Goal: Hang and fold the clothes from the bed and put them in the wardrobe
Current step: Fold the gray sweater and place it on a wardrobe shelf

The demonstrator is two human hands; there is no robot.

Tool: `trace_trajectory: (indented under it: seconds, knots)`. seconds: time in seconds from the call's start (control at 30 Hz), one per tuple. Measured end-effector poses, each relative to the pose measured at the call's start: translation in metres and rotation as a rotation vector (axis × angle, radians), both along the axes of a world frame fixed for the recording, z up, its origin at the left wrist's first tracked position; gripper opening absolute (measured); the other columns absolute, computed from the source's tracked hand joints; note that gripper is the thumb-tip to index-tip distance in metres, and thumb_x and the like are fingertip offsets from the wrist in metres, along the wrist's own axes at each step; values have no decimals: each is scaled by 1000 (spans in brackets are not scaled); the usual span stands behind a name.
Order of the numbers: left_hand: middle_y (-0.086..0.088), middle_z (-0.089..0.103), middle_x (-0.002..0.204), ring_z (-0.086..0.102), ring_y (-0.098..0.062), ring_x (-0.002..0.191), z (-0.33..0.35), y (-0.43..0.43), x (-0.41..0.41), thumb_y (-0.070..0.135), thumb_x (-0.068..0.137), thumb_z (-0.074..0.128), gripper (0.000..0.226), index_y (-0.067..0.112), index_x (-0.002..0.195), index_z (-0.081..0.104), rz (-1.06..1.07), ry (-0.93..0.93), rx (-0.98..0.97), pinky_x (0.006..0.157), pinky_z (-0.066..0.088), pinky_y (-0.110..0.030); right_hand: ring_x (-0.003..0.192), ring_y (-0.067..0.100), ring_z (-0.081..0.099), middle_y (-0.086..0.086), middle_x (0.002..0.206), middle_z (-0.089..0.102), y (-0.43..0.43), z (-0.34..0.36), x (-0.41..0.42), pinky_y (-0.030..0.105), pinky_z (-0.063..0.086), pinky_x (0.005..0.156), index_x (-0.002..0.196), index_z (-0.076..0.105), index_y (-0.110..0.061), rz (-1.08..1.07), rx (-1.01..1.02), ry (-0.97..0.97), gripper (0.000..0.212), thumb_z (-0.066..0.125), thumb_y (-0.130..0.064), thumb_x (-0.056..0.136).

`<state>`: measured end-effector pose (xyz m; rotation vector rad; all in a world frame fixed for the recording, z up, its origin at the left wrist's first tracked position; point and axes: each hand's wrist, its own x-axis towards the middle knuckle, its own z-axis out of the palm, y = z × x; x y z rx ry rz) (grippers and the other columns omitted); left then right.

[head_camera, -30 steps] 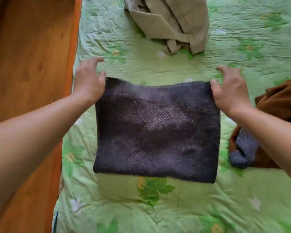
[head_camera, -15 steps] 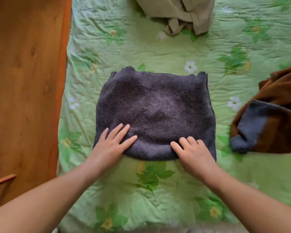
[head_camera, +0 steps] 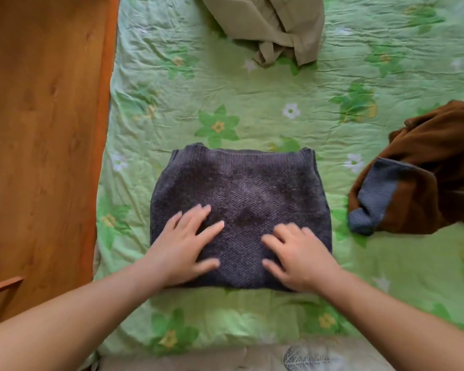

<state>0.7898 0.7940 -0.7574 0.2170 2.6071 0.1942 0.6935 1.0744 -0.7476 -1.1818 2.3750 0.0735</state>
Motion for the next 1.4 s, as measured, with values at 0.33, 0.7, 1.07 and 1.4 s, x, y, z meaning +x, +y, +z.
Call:
trace_trajectory:
  seconds: [0.33, 0.7, 1.07, 1.4]
  knots:
    - [-8, -34, 162, -27, -23, 151, -85, -43, -102, 93, 80, 3, 91, 44, 155, -19, 158, 181, -243, 121, -8, -59, 151, 30, -27, 15, 165, -25, -19, -93, -101, 60, -8, 121, 156, -21, -38, -197, 74, 180, 91, 2, -88, 83]
    - [-9, -19, 167, -17, -23, 154, -82, -37, -66, 80, 90, 20, 79, 44, 159, 4, 274, 286, -196, 121, -1, -63, 152, 28, -26, 13, 165, -27, 2, -92, -111, 59, -1, 123, 161, -6, -30, -263, 26, 258, 99, 9, -91, 85]
    - [-8, -26, 165, -21, -25, 153, -58, -17, -31, 72, 91, 33, 83, 39, 160, 0, 591, 205, -15, 123, -3, -56, 156, 32, -2, 13, 169, 5, -107, -51, -94, 65, 0, 120, 161, 8, -26, 23, -60, 208, 70, 35, -54, 103]
    - [7, 55, 139, 56, -8, 124, -37, -36, 65, 28, 83, 81, 85, 36, 149, 28, 1328, -24, 816, 111, 44, -35, 151, 31, 25, 7, 146, 50, -290, -14, -80, 71, -3, 117, 149, 40, -25, 806, 150, 288, 58, 56, -23, 93]
